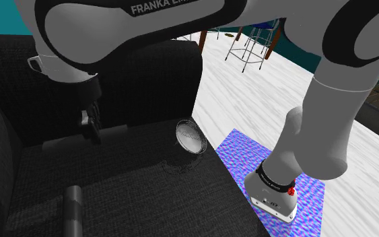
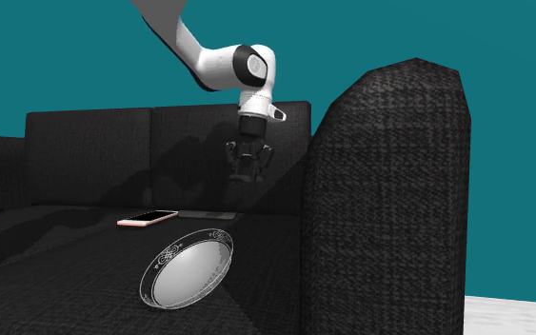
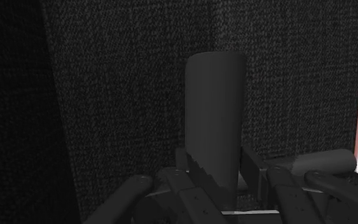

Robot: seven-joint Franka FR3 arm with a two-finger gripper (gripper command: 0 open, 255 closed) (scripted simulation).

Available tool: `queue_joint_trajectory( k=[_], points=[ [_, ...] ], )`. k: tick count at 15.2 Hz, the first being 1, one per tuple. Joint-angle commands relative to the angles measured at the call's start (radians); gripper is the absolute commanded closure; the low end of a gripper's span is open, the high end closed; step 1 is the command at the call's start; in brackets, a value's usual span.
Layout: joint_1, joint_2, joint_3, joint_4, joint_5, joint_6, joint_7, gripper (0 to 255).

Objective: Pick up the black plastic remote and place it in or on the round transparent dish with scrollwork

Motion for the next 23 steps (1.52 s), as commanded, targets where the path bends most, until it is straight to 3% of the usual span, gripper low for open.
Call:
queue_joint_trajectory(
  k=[1,13,23],
  points=[
    [-0.013,-0.042,-0.002,-0.045,0.011,0.003,-0.016,255],
    [-0.112,-0.464,-0.084,-0.556,0.103,0.085,-0.239,255],
    [-0.178,-0.785,-0.214,-0.861,0.075,0.055,-0.428,255]
  ],
)
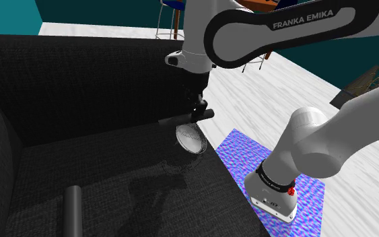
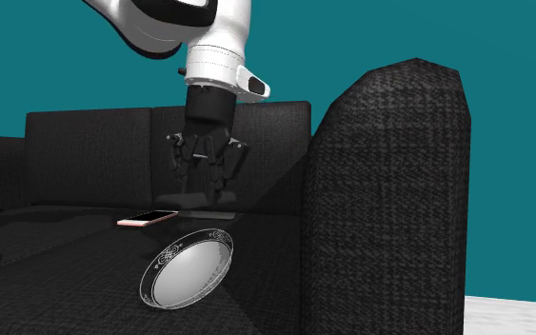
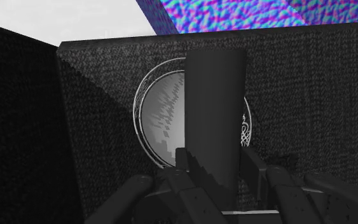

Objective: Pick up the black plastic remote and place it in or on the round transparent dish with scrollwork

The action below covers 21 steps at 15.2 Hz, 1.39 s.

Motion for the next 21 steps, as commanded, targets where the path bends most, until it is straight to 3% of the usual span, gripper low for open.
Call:
queue_joint_trajectory(
  k=[1,12,20,21],
  points=[
    [-0.010,-0.037,-0.020,-0.046,-0.009,0.007,-0.028,255],
    [-0.008,0.031,-0.013,-0.142,-0.002,0.170,-0.036,255],
    [-0.008,0.031,-0.013,-0.142,-0.001,0.170,-0.036,255],
    [-0.008,0.031,-0.013,-0.142,-0.001,0.170,-0.035,0]
  ],
)
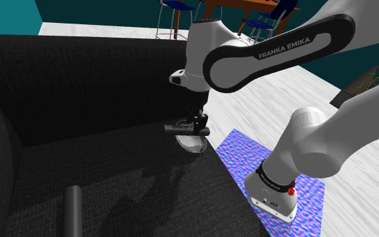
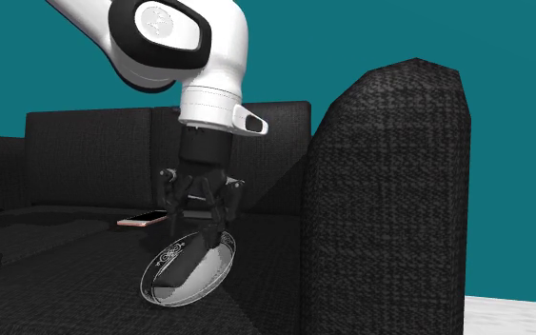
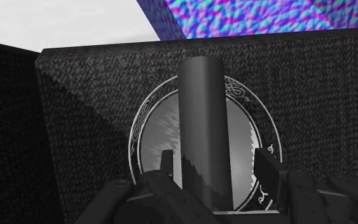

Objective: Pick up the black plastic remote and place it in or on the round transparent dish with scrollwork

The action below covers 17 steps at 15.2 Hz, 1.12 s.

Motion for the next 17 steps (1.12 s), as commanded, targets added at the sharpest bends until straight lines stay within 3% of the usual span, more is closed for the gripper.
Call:
queue_joint_trajectory(
  k=[1,5,9,17],
  points=[
    [0.000,0.000,0.000,-0.001,0.000,-0.001,0.000,0],
    [0.000,0.001,0.000,-0.001,0.000,0.000,0.000,0],
    [-0.006,-0.041,-0.009,0.100,-0.010,-0.143,0.002,0],
    [-0.006,-0.041,-0.009,0.100,-0.010,-0.143,0.002,0]
  ],
)
